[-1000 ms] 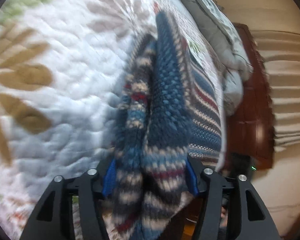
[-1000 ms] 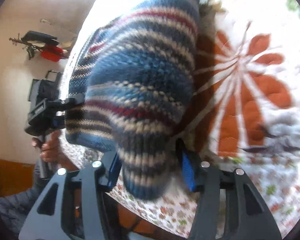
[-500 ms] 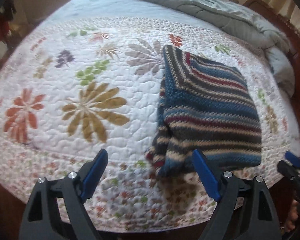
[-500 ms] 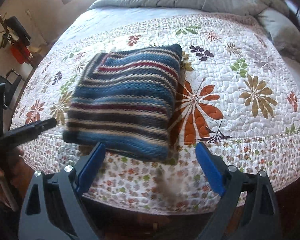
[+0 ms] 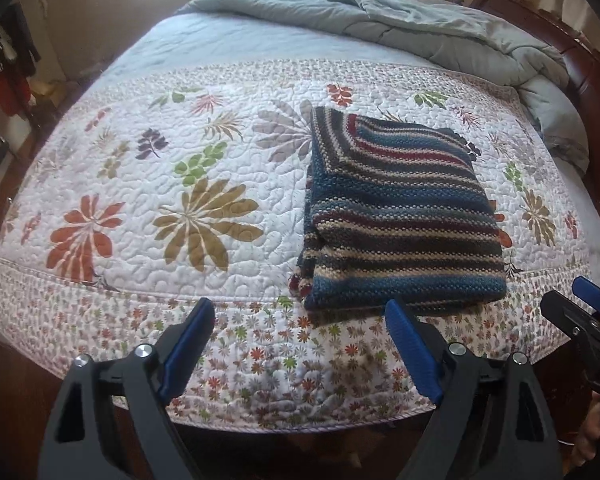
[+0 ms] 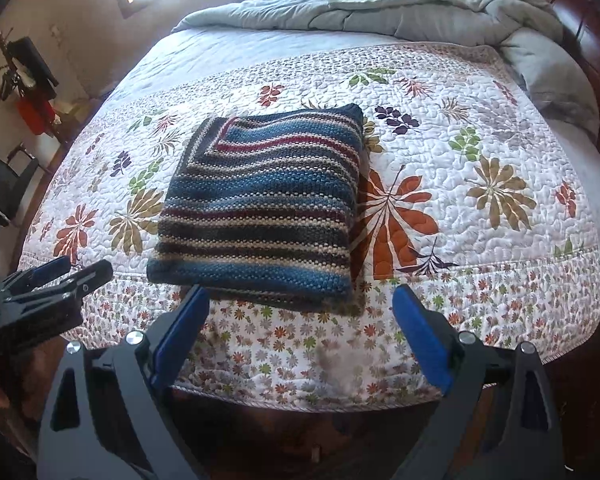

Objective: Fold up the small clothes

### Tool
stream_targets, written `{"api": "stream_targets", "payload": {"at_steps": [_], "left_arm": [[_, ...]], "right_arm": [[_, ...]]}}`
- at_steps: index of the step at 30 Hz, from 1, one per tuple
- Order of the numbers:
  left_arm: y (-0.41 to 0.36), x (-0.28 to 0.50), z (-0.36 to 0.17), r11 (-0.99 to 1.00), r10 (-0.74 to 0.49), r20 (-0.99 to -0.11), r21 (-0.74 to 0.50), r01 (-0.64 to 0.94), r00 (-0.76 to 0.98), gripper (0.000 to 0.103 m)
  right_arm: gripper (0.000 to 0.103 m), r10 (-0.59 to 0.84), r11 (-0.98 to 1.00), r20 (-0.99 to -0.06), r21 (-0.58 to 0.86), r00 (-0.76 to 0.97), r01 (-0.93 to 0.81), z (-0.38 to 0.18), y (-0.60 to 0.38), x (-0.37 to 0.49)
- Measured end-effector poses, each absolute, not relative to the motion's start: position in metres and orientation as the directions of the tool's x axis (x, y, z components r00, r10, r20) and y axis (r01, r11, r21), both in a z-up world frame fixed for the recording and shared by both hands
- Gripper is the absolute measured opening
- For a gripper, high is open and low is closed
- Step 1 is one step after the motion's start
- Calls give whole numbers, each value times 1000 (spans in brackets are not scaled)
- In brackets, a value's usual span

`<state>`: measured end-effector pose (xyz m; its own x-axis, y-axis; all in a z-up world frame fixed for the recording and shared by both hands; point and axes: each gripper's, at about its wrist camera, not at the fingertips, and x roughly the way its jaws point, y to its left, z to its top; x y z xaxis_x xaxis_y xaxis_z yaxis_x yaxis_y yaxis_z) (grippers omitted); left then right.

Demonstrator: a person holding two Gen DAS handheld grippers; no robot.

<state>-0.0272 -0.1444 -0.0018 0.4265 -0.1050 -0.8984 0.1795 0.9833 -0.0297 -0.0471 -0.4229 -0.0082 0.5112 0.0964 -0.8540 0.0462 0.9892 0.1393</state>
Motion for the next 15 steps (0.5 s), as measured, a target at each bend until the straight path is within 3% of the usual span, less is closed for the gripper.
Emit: {"api": "stream_targets", "payload": {"at_steps": [15], "left_arm": [[-156,-48,14,980,-73,-875,26,197,478,90]], "right_arm": [[93,100,984,-849,162,519,75,-8,-419,-56]]}}
